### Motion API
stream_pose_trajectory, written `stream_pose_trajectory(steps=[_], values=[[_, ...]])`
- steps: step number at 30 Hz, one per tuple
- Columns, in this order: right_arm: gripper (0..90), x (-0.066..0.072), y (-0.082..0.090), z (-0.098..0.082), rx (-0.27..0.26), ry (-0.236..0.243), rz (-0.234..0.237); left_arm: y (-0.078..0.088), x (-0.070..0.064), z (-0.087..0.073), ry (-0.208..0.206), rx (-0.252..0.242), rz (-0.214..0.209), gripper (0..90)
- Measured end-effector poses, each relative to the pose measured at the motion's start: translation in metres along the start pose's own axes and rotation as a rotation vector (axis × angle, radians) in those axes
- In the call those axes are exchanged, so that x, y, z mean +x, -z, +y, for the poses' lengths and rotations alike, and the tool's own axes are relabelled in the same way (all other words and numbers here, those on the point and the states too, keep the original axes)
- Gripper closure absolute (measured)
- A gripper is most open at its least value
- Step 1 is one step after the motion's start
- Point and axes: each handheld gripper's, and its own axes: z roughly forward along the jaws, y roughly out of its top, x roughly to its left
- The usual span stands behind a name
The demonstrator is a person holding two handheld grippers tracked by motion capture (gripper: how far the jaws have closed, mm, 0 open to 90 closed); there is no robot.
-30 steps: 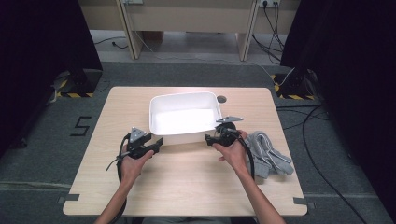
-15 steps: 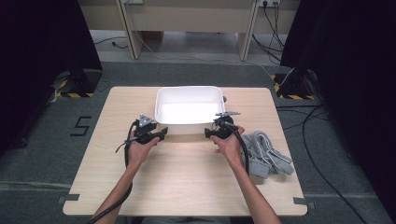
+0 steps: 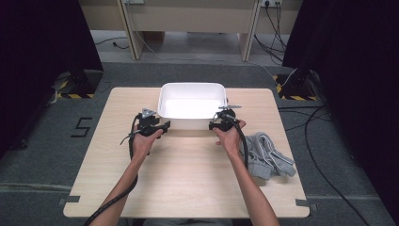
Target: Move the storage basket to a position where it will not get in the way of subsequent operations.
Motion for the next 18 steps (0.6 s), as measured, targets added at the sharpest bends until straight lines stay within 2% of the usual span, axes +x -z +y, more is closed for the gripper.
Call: stream_pose_trajectory(steps=[8,14,18], values=[[32.9,-0.001,-0.006,0.007,0.003,-0.017,-0.018,-0.008,-0.001,0.008,-0.008,0.014,0.027,44.2],[33.2,-0.003,-0.013,0.012,-0.003,-0.029,-0.016,-0.015,-0.004,0.015,-0.001,0.027,0.063,44.8],[33.1,-0.006,-0.015,0.014,0.005,-0.035,-0.033,-0.018,-0.005,0.019,-0.009,0.037,0.074,44.7]])
